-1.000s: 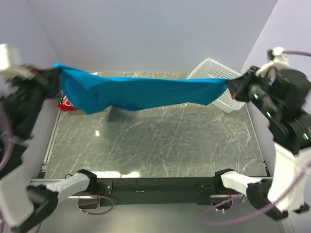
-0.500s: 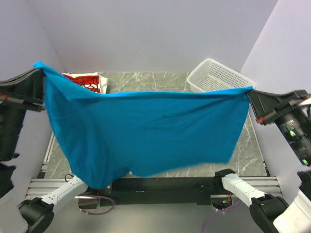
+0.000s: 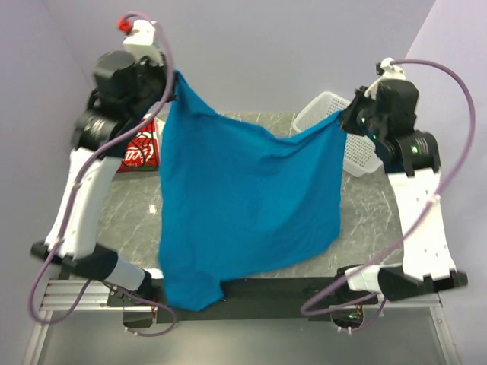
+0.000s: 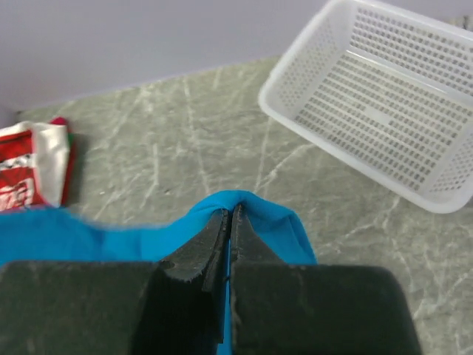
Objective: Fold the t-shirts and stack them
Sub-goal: Flatten the tshirt out
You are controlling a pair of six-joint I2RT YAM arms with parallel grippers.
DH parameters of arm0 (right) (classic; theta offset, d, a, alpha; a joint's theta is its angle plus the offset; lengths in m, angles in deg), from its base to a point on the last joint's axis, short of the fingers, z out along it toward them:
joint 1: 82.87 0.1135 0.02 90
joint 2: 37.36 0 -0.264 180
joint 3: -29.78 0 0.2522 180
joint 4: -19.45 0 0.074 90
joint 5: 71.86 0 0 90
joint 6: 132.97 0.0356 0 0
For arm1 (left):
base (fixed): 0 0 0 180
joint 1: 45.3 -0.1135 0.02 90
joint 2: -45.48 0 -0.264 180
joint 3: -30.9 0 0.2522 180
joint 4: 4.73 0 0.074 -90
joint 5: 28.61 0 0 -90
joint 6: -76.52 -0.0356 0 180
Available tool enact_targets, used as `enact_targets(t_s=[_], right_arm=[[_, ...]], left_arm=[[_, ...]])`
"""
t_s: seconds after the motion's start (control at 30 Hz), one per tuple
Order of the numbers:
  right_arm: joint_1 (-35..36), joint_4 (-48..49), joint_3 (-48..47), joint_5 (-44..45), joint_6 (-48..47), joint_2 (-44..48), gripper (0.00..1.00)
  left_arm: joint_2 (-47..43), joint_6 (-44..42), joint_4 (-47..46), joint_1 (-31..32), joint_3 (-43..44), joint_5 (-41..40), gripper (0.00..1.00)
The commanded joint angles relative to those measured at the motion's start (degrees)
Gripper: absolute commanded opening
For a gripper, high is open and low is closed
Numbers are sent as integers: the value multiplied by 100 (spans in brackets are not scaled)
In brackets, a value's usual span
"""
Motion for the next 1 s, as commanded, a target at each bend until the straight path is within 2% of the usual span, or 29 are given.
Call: enact_targets(t_s=[0.0, 0.13, 0.3, 0.5, 0.6, 0.7, 0.97], right_arm=[[-219, 570, -747, 207, -156, -168, 0], [-308, 254, -1906, 242, -279, -713, 0], [-308, 7, -2304, 94, -402, -688, 0], [-299, -519, -2331, -688, -543, -65, 0], [-299, -775, -2445, -969, -509, 401, 0], [-299, -977, -2515, -1084, -386, 1024, 0], [-308, -1039, -2726, -1866, 308, 1808, 0]], left_arm=[[84, -402, -379, -44, 878, -312, 0], [251, -499, -644, -70, 1116, -252, 1], [111, -622, -723, -70, 1082, -41, 0], [-644, -710, -556, -70, 915, 540, 1], [-1319, -535, -450, -70, 784, 768, 1], [-1926, -71, -555, -70, 564, 1206, 1], [-2666, 783, -284, -70, 782, 1927, 1]])
